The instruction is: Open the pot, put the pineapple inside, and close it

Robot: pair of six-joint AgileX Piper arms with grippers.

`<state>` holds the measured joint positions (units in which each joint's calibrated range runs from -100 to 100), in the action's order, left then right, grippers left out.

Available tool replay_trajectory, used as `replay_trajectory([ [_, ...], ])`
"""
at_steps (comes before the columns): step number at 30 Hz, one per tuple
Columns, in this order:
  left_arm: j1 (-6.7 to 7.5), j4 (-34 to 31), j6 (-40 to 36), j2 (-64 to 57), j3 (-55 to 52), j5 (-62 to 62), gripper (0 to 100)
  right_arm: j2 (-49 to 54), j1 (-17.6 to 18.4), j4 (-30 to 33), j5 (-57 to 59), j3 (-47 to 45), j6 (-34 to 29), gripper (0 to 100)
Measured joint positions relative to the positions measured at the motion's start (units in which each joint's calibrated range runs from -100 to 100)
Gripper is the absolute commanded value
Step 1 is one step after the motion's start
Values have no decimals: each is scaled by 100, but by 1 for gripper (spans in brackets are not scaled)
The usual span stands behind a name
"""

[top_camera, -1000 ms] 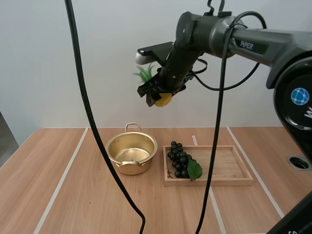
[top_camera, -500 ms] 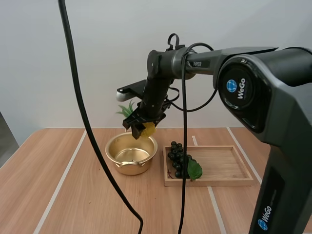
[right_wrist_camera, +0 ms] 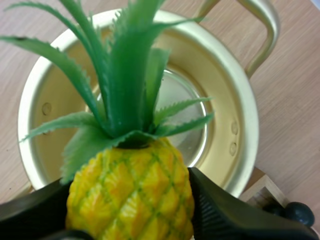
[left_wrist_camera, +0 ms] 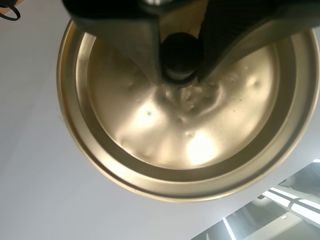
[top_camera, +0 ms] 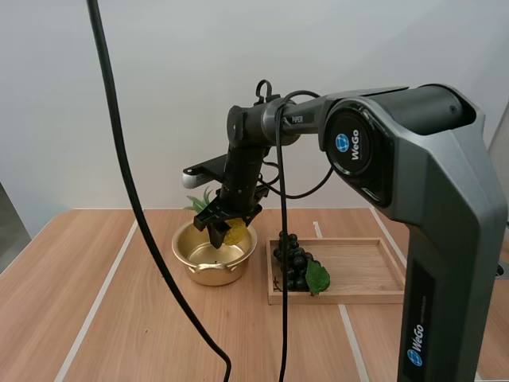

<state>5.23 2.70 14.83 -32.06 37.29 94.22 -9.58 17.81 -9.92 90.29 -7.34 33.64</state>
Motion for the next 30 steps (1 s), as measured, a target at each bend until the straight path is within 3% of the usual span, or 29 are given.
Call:
replay_trajectory([
  [30, 0, 0, 0, 0, 0, 106, 0, -889, 8, -169, -256, 0, 0, 0],
])
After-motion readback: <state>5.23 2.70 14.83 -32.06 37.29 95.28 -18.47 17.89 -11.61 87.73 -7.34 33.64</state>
